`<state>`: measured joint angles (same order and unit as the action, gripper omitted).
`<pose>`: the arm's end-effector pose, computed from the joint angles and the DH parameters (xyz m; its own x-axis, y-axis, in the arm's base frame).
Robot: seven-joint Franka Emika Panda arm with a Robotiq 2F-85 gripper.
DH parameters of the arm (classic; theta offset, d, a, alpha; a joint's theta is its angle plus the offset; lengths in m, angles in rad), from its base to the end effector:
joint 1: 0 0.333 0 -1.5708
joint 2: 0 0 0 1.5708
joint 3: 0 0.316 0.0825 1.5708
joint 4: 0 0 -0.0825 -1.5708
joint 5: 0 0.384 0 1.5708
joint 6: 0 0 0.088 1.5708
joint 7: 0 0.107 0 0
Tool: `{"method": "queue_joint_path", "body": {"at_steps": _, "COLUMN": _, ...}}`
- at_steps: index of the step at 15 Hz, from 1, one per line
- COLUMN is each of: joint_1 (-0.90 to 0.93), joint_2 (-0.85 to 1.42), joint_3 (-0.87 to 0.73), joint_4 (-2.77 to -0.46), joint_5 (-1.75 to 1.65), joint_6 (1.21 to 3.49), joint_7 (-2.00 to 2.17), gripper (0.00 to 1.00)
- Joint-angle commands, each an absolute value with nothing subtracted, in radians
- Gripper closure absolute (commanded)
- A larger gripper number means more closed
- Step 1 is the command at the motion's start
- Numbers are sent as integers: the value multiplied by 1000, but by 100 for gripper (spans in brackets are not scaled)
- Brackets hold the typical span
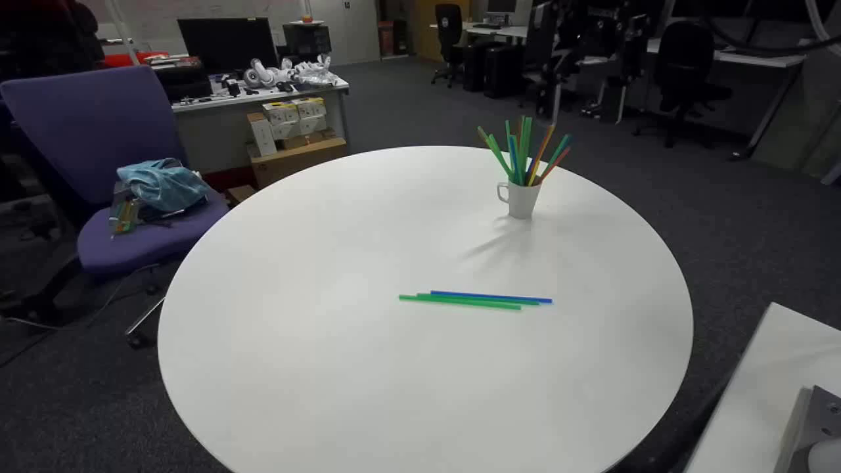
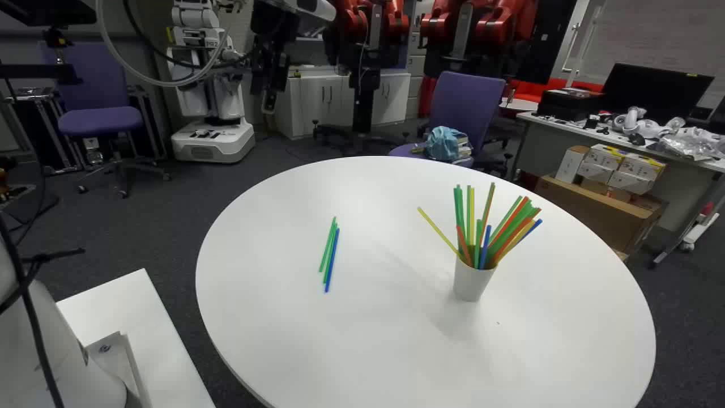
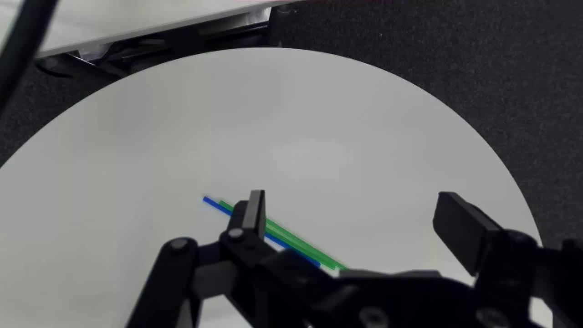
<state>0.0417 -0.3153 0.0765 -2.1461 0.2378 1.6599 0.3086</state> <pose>0.4361 0.0780 0.5213 0.9503 -0.2135 -0.2267 -0.2492 -0.9579 -0.1424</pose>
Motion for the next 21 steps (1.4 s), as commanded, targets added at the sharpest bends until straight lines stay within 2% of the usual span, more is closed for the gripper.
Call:
{"method": "queue_joint_path", "body": {"at_steps": 1, "joint_1": 37, "joint_2": -313, "joint_3": 81, "joint_4": -2144, "joint_5": 239, "joint_6": 1658, "joint_7": 308, "gripper": 0}}
{"method": "queue_joint_path", "body": {"at_steps": 4, "joint_1": 34, "joint_2": -317, "joint_3": 99, "joint_4": -2157, "joint_5": 211, "joint_6": 1701, "joint_7": 348, "gripper": 0}}
{"method": "queue_joint_path", "body": {"at_steps": 14, "joint_1": 25, "joint_2": -112, "joint_3": 191, "joint_4": -2215, "joint_5": -7, "joint_6": 2319, "joint_7": 940, "gripper": 0}}
{"method": "queue_joint_path", "body": {"at_steps": 21, "joint_1": 24, "joint_2": 30, "joint_3": 90, "joint_4": -2177, "joint_5": -378, "joint_6": 2488, "joint_7": 1427, "gripper": 0}}
